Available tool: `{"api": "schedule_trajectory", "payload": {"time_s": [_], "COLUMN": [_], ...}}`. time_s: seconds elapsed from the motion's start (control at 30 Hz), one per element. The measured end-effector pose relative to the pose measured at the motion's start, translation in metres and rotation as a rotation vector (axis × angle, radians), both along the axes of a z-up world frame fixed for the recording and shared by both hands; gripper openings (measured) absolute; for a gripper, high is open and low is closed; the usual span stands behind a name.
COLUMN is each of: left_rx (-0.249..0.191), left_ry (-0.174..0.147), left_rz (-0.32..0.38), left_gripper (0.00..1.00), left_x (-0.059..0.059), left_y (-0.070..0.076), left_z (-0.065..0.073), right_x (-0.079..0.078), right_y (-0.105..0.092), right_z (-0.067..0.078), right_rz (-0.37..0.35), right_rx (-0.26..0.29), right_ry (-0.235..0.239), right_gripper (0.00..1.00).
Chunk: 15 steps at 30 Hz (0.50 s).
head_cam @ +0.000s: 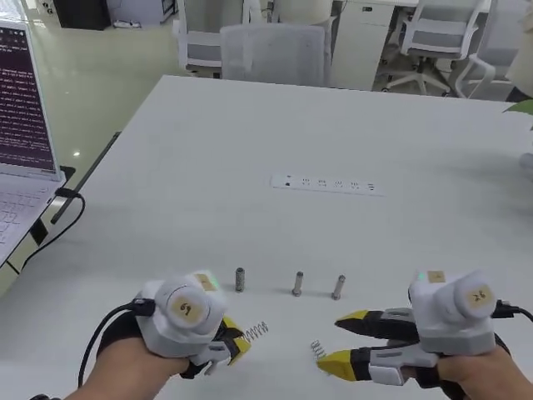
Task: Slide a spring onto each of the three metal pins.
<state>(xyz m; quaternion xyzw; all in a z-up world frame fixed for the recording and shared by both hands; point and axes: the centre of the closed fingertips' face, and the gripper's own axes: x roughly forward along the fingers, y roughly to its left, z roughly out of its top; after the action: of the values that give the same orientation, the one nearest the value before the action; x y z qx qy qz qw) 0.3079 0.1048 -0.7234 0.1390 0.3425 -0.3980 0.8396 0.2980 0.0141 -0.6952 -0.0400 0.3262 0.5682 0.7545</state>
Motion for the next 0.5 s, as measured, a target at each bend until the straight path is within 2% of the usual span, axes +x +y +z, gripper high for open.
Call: {"api": "schedule_trajectory", "payload": {"time_s": [0.5], "left_rx": [-0.032], "left_ry": [-0.027], "left_rz": [-0.088], "left_gripper": [0.02], "left_x": [-0.010], "left_y": [-0.029], "left_z": [0.017], "right_x": [-0.005], "right_y": [0.008], "right_z": [0.001], "right_rz": [0.061], "right_rx": [0.015], "right_ry": [0.002], "right_gripper": [0.39]}}
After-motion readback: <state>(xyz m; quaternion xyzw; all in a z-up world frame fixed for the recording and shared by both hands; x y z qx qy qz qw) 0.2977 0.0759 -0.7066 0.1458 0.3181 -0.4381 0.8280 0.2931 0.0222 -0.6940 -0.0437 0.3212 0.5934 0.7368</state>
